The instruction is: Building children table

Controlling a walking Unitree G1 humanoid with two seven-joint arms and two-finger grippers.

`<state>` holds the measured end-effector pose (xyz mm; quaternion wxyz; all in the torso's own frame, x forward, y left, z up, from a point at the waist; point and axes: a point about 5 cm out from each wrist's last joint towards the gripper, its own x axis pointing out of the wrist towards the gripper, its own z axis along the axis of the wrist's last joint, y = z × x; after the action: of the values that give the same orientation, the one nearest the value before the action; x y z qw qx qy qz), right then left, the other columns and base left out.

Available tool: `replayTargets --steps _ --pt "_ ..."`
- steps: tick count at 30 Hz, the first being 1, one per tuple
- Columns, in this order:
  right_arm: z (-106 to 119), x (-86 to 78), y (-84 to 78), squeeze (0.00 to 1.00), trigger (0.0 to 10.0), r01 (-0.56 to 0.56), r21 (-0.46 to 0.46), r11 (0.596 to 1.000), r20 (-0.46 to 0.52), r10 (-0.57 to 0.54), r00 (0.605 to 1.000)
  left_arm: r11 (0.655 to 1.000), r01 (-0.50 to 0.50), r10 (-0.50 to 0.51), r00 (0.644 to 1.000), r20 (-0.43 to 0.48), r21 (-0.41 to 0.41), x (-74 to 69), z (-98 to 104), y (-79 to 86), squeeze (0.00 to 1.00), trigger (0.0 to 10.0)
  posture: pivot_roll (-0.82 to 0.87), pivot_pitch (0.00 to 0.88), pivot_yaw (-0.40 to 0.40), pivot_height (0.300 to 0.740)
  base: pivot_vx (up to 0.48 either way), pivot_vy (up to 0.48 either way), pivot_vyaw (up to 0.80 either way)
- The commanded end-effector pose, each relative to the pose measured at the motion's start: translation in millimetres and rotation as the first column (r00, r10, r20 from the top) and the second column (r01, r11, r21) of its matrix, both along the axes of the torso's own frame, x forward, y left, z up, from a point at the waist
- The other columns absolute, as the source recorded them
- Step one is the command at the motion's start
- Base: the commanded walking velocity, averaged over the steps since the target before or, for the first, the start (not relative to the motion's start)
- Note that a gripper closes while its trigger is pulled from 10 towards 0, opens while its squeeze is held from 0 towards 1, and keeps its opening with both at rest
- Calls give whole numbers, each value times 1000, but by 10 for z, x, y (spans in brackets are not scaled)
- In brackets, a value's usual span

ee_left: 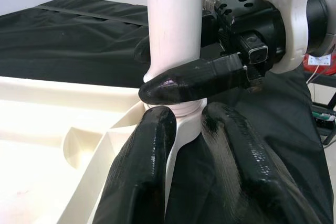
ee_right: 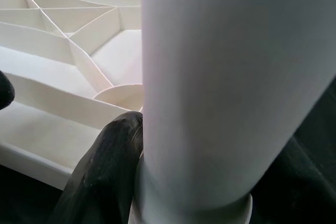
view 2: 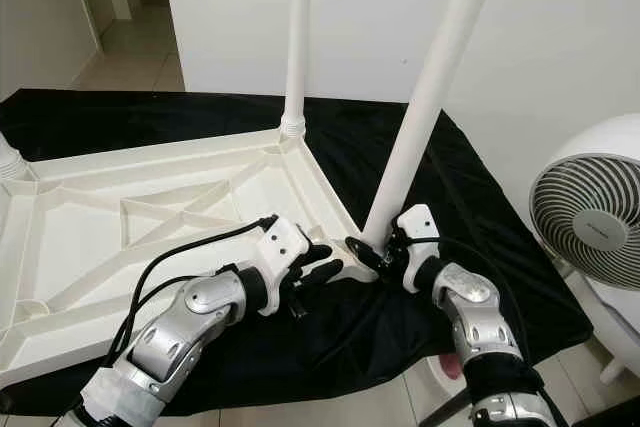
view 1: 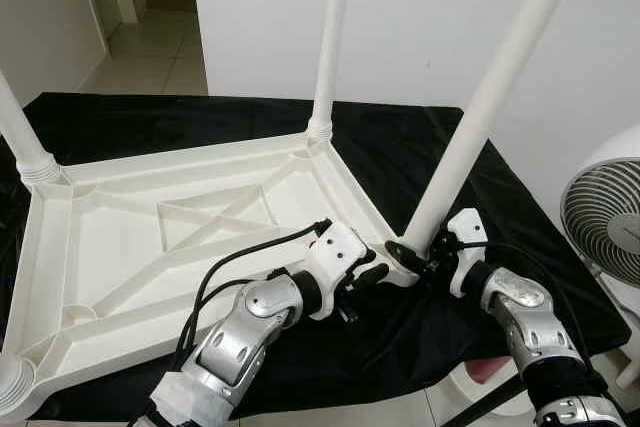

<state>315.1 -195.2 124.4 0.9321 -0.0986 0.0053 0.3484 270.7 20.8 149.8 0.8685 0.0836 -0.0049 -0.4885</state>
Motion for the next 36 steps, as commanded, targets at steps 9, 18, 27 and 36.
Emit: replayTargets --steps 9,18,27,36 --pt "-172 -104 66 0 10000 248 113 962 -41 -244 969 997 77 -76 997 -25 8 -74 -63 -39 0 10000 -13 0 -54 740 0 0 0" --pt "-123 -251 225 0 10000 556 236 797 -58 -559 827 996 87 -86 996 -33 10 -101 -83 -53 0 10000 -17 0 -55 740 0 0 0" --pt "-109 -413 501 0 10000 657 271 703 -97 -659 746 996 92 -91 995 -41 4 -127 -90 -62 0 10000 -20 0 -55 740 0 0 0" --pt "-85 -433 485 122 10000 680 265 683 -126 -675 727 996 89 -89 995 -41 6 -122 -82 -46 0 10000 -15 0 -57 740 0 0 0"
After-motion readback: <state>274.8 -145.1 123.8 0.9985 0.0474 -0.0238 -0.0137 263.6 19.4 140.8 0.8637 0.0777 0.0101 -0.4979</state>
